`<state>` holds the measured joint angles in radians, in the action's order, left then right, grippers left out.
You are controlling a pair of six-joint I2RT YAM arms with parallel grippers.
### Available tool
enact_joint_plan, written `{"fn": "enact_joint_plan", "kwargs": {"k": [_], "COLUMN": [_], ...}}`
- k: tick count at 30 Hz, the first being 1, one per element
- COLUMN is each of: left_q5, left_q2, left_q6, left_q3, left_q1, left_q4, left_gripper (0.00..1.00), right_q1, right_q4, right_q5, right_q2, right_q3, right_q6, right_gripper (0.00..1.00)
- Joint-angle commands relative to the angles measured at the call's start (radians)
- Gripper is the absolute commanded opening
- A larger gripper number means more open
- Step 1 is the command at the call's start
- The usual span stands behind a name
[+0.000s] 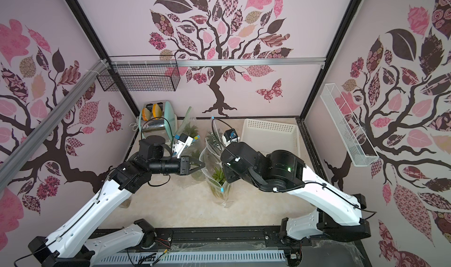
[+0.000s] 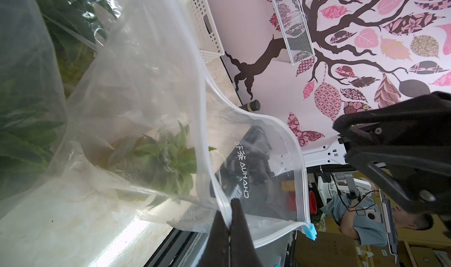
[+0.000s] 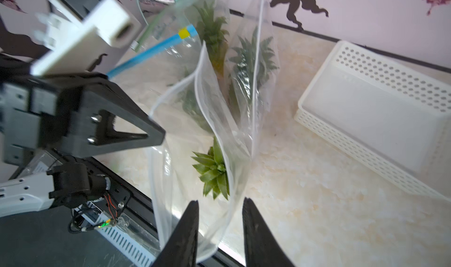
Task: Open the zip-top bag and take out the pineapple
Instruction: Open the zipper of the food storage bag at the center of the board, then pick up the pineapple at the center of the board.
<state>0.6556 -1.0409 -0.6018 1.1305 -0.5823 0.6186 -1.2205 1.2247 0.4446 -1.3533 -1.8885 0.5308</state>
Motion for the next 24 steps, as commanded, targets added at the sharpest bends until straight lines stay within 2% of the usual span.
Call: {"fn": "enact_joint_plan", "kwargs": {"k": [1,6,12,16,18,24], "left_q5": [-0.017,-0.030,-0.031,-0.028,-0.028,-0.036], "left_q2": [0.022,0.040,0.057,0.066,0.071,0.096], "left_q6": [0.004,-0.003,-0.015,-0.021,-0.020,-0.031], "left_q3": [-0.011,-0.021,-0.037,-0.039,-0.043,-0.070], "left_q1": [-0.002,-0.002,-0.002,-0.004,-0.004,-0.004], "left_q4": [-0.041,-0.051,-0.070,-0.078,-0.080,-0.096], "left_gripper": [0.00,0.00,0.00,0.00,0.00,0.00], "right_q1": [0.003,0.002,0.012,0.061,0.090,0.139], "right_q4": [0.022,0.018,-0.053,-0.085,-0.095,-0.085], "right_q5": [-0.101,-0.182,-0.233,-0.267,-0.282,-0.276], "right_q2": [-0.082,-0.151,-0.116,-0.100,-0.106,-0.171], "right_q3": [-0.120,-0.138,0.004,0.093,0.123,0.126], "right_q6": [-0.087,-0.087,-0.039,-0.017,-0.015,-0.026], "right_gripper": [0.33,0.33,0.33,0.33,0.37,0.57]}}
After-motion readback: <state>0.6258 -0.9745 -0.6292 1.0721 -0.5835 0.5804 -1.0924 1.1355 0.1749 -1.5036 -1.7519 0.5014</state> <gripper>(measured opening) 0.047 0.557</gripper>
